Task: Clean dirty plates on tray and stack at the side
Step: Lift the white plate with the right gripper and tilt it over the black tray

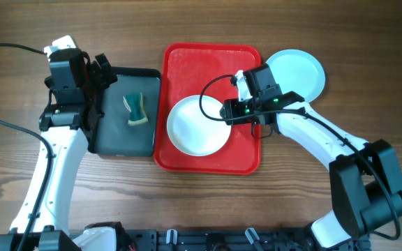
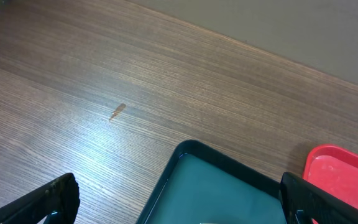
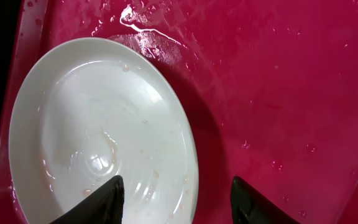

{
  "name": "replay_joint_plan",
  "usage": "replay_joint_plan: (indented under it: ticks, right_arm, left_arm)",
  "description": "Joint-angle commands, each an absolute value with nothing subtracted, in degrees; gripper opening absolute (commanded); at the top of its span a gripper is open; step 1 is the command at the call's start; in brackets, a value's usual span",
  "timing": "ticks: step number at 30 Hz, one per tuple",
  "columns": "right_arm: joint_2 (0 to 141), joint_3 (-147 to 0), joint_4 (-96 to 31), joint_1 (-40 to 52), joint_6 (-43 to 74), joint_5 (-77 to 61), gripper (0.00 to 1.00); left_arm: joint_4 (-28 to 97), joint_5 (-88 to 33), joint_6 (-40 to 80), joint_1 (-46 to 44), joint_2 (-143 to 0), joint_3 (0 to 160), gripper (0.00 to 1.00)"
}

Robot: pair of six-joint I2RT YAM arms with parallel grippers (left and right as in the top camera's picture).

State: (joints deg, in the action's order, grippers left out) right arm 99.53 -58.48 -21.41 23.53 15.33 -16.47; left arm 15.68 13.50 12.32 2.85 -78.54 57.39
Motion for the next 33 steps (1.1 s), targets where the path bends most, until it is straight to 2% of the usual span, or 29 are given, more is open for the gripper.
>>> replay_joint_plan:
  ticks: [1,8,13,23,28,30,33]
  right_arm:
    - [99.22,-57.98,-21.02,23.73,15.11,-14.94,0.55]
    - [103.31,-57.47,-19.92,23.81,16.56,-17.04,0.43]
    - [103.96,-57.45,-18.94,23.81,20.14,-17.21,0.26]
    - [106.65,-57.45,-19.03,23.81,24.51,-16.6,0.22]
    - [106.67,-57.45,-19.05,23.81,25.47,-16.58,0.16]
    - [106.67,-57.45,-18.96,23.81,25.47,-16.6,0.04]
    - [105.93,-57.56,-18.46,23.31,25.26,-18.55,0.04]
  left_arm:
    - [15.57,13.98,12.58,3.16,-78.81,57.39,1.0]
    - [15.57,13.98,12.58,3.16,-78.81,57.39,1.0]
    - [15.57,13.98,12.58,3.16,-78.81,57.39,1.0]
    - [15.57,13.98,12.58,3.16,-78.81,57.39,1.0]
    - [15.57,13.98,12.58,3.16,-78.81,57.39,1.0]
    - [15.57,13.98,12.58,3.16,-78.81,57.39,1.0]
    - [15.57,13.98,12.6,3.16,-78.81,57.39,1.0]
